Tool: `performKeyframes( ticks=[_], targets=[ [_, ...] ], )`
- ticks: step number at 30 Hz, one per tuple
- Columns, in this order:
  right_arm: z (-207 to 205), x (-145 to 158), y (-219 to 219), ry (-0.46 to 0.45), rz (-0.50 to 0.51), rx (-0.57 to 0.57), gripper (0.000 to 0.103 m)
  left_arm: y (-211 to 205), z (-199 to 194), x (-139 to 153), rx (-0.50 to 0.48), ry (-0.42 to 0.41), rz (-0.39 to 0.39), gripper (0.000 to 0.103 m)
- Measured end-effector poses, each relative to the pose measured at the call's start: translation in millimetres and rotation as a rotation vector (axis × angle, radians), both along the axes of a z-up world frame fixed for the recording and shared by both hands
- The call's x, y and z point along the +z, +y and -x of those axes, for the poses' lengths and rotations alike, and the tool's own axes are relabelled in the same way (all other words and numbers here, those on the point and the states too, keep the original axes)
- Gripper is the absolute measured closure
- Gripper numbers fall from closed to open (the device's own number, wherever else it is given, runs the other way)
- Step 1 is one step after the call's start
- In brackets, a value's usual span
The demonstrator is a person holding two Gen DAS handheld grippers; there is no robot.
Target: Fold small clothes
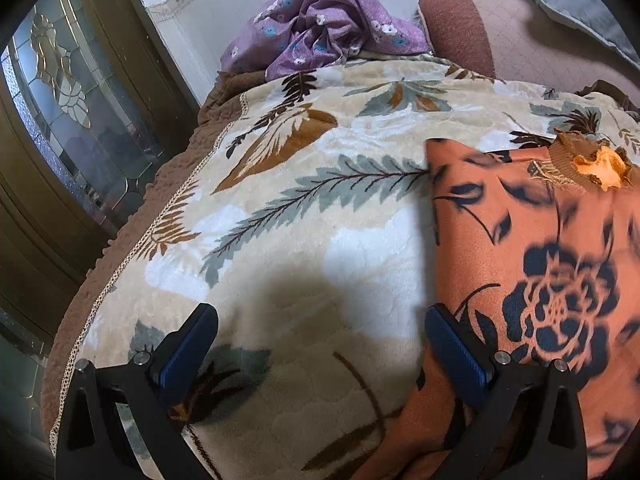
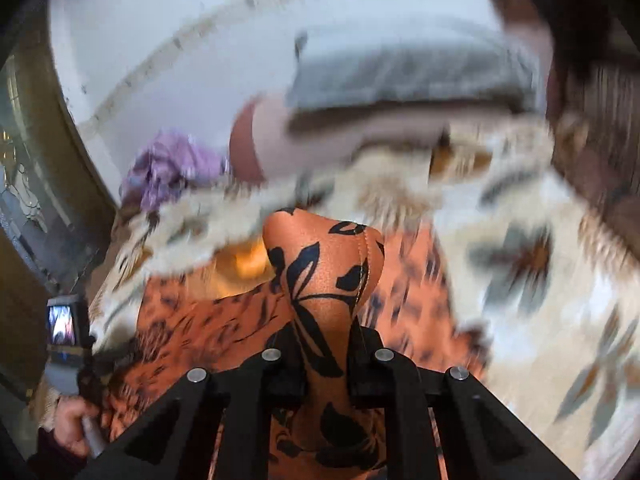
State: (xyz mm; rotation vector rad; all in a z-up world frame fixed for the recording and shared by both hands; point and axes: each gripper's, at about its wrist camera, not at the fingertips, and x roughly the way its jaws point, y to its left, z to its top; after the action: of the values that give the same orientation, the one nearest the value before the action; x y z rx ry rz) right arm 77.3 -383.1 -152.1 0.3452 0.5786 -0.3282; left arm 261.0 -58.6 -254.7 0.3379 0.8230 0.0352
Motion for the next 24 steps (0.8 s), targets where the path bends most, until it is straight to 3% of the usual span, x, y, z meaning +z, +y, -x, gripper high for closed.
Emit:
performKeyframes(
  ticks=[1, 3, 5, 8, 10, 12, 13, 15, 17, 18, 21, 23, 24],
  targets=[
    [-9.3, -2.9, -8.3, 0.023, 0.028, -0.008, 0.076, -1.6, 0.5, -0.7, 0.005, -0.008, -0.018, 0.000],
    [-23.5, -15.8, -26.8, 0.126, 0.107, -0.090, 0.023, -2.1, -0.1, -1.8, 0.013, -0.008, -0.031, 0.000],
    [-21.5, -30.4, -48.7, 0.151, 0.120, -0.188, 0.023, -0.2, -0.9, -1.7, 0.023, -0.006, -0.026, 0.000],
    [-3.7, -39.3, -83.0, 0.118, -0.038, -0.268, 0.023, 0.9, -0.9, -0.9, 0.052, -0.020, -0.042, 0.000],
    [7.2, -36.1, -88.6, 0.067, -0.087, -0.238, 0.025, 1.7, 1.9, 2.3, 0.062, -0.042, -0.049, 0.000],
    [5.4, -29.7, -74.8, 0.072, -0.054, -0.179, 0.027, 2.0, 8.0, 9.8, 0.066, -0.089, -0.050, 0.000],
    [4.8, -29.6, -67.7, 0.071, -0.054, -0.144, 0.030, 2.2, 11.8, 14.8, 0.064, -0.118, -0.049, 0.000],
    [-1.9, -33.9, -52.8, 0.108, -0.066, -0.094, 0.049, 1.9, 21.0, 27.4, 0.049, -0.189, -0.038, 0.000],
    [-11.2, -44.9, -46.6, 0.156, -0.077, -0.055, 0.063, 0.4, 29.6, 39.3, 0.009, -0.230, 0.017, 0.000],
    [-18.6, -54.2, -44.7, 0.194, -0.088, -0.046, 0.064, -1.1, 32.9, 43.2, -0.013, -0.238, 0.047, 0.000],
    [-34.4, -84.7, -52.5, 0.285, -0.161, -0.047, 0.064, -11.7, 33.7, 39.0, -0.078, -0.202, 0.077, 0.000],
    [-41.8, -107.3, -58.8, 0.360, -0.215, -0.066, 0.064, -18.4, 22.4, 20.3, -0.082, -0.113, 0.031, 0.000],
    [-41.8, -111.0, -61.0, 0.347, -0.231, -0.070, 0.065, -19.7, 14.6, 8.4, -0.078, -0.054, 0.013, 0.000]
  ],
)
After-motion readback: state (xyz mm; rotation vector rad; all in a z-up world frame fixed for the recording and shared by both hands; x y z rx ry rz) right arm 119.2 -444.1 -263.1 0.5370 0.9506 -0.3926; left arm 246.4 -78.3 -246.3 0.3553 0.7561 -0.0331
